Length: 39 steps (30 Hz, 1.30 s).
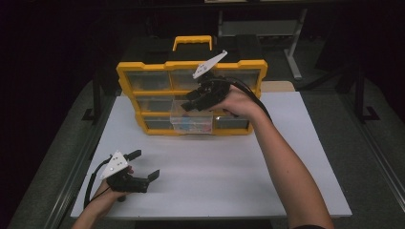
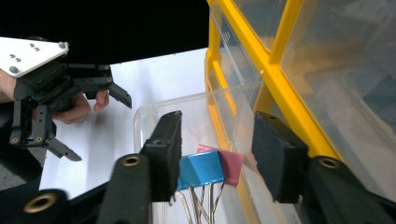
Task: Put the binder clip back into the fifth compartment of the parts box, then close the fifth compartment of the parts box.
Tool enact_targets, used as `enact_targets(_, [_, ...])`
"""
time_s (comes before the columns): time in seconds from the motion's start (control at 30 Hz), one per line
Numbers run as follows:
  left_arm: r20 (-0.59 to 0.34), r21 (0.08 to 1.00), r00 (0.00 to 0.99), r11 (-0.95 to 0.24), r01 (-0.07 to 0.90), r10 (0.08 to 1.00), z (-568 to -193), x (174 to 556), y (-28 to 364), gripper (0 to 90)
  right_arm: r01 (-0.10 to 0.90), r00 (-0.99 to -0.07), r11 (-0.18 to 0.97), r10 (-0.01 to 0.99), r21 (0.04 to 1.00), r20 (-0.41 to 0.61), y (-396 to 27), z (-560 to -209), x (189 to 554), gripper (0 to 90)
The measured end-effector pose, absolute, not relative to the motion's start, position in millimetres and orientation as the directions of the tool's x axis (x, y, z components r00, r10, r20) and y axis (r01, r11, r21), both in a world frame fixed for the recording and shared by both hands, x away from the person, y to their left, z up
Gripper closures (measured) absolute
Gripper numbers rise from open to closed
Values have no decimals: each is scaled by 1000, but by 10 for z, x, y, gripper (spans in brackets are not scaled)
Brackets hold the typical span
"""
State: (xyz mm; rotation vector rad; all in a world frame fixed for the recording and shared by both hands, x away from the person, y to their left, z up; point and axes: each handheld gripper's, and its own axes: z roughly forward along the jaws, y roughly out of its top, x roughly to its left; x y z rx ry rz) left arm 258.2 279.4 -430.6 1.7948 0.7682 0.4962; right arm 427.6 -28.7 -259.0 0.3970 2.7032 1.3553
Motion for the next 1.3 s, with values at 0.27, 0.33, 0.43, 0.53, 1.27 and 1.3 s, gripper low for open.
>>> enact_targets(0.27, [-23,939,709,-228,258,705,-4304,2576,2778,0,207,-965,557,250,804,75,-396,-2562,4156,726])
enact_targets(0.33, [-14,938,710,-237,254,704,-4302,2577,2781,0,199,-967,564,246,802,67,-400,-2556,4112,755])
enact_targets(0.43, [-18,937,710,-236,258,704,-4304,2572,2774,0,186,-970,570,234,801,59,-413,-2537,4035,783])
enact_targets(0.53, [-22,937,708,-232,261,706,-4308,2579,2772,0,184,-972,565,225,805,64,-429,-2529,3963,811])
enact_targets(1.27, [-26,937,701,-227,266,713,-4315,2579,2768,0,176,-974,576,221,798,56,-481,-2765,3794,889])
enact_targets(1.3, [-19,936,699,-233,264,715,-4313,2584,2774,0,174,-974,578,220,798,53,-480,-2767,3792,889])
